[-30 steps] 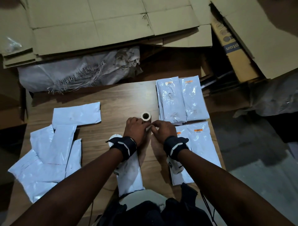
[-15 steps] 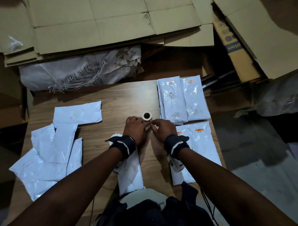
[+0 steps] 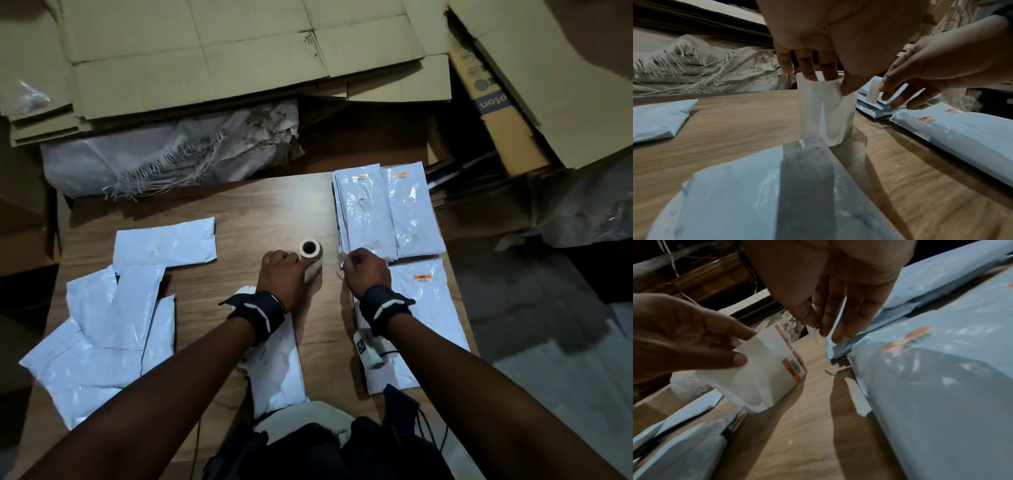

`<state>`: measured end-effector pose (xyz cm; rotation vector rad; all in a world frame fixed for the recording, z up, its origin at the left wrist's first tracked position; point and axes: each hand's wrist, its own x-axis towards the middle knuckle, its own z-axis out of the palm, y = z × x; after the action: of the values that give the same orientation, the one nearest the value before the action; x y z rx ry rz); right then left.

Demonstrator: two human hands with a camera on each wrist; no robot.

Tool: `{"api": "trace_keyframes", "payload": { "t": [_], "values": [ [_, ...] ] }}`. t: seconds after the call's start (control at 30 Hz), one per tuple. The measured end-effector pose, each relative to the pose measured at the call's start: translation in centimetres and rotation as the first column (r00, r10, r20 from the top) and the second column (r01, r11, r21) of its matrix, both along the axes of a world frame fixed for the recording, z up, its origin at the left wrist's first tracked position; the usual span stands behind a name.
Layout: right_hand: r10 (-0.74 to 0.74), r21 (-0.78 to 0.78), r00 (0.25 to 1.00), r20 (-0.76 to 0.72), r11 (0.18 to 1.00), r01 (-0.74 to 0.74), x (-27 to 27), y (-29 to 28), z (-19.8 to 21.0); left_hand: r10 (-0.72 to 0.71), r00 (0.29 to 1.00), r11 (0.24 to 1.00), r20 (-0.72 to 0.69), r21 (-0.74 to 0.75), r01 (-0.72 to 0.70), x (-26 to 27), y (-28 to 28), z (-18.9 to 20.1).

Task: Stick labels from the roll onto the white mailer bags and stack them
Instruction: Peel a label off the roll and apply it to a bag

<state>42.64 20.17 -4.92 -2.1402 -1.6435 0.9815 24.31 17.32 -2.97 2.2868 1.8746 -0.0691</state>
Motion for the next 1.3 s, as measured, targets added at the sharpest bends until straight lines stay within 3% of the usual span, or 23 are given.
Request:
{"api": "trace_keyframes", "payload": {
  "t": [0.2, 0.27, 0.3, 0.37, 0.4, 0.43, 0.57, 0.8, 0.9, 1.0, 1.17, 1.3],
  "values": [
    [-0.058, -0.008, 0.989, -0.136, 0.998, 0.057, 1.8, -2.5, 1.4, 0.086, 0.978, 0.984, 0.192, 0.137, -0.114, -0.2, -1.2, 1.5],
    [-0.004, 0.021, 0.989, -0.149, 1.0, 0.007, 2.1, -3.6, 1.8, 0.195, 0.911, 0.974, 0.363, 0.039, -0.224, -0.5, -2.1, 2.0],
    [0.045, 0.054, 0.99, -0.134, 0.998, -0.038, 2.2, -4.2, 1.9, 0.29, 0.831, 0.956, 0.475, -0.113, -0.27, -0.6, -2.6, 2.2],
    [0.149, 0.115, 0.986, -0.077, 0.983, -0.14, 2.0, -5.0, 2.1, 0.537, 0.5, 0.841, 0.68, -0.479, -0.252, -0.6, -3.3, 3.5],
    [0.194, 0.133, 0.98, -0.048, 0.974, -0.186, 1.7, -5.3, 2.4, 0.629, 0.337, 0.775, 0.701, -0.599, -0.199, -0.6, -3.6, 4.3],
    [0.231, 0.145, 0.973, -0.021, 0.963, -0.226, 1.5, -5.6, 2.7, 0.677, 0.253, 0.733, 0.691, -0.663, -0.153, -0.5, -4.0, 5.1],
    [0.309, 0.171, 0.95, 0.042, 0.935, -0.311, 0.6, -6.0, 3.1, 0.651, 0.288, 0.742, 0.703, -0.669, -0.045, -1.0, -5.3, 6.0],
    [0.402, 0.16, 0.906, 0.131, 0.893, -0.42, -1.0, -6.2, 4.0, 0.555, 0.304, 0.83, 0.775, -0.543, -0.13, -3.2, -6.6, 5.1],
    [0.377, 0.162, 0.926, 0.017, 0.913, -0.375, -1.6, -6.5, 3.2, 0.528, 0.332, 0.847, 0.782, -0.513, -0.139, -4.1, -7.3, 4.2],
    [0.314, 0.104, 0.937, -0.154, 0.948, -0.301, -2.7, -6.9, 2.4, 0.525, 0.347, 0.851, 0.777, -0.47, -0.235, -5.2, -8.3, 3.1],
    [0.214, -0.09, 0.843, -0.494, 0.951, -0.294, -5.4, -7.9, 3.6, 0.554, 0.392, 0.832, 0.735, -0.474, -0.287, -7.2, -10.1, 1.4],
    [0.159, -0.182, 0.804, -0.573, 0.932, -0.315, -7.3, -8.6, 3.2, 0.566, 0.382, 0.824, 0.731, -0.482, -0.298, -7.9, -11.2, 1.0]
  ]
}}
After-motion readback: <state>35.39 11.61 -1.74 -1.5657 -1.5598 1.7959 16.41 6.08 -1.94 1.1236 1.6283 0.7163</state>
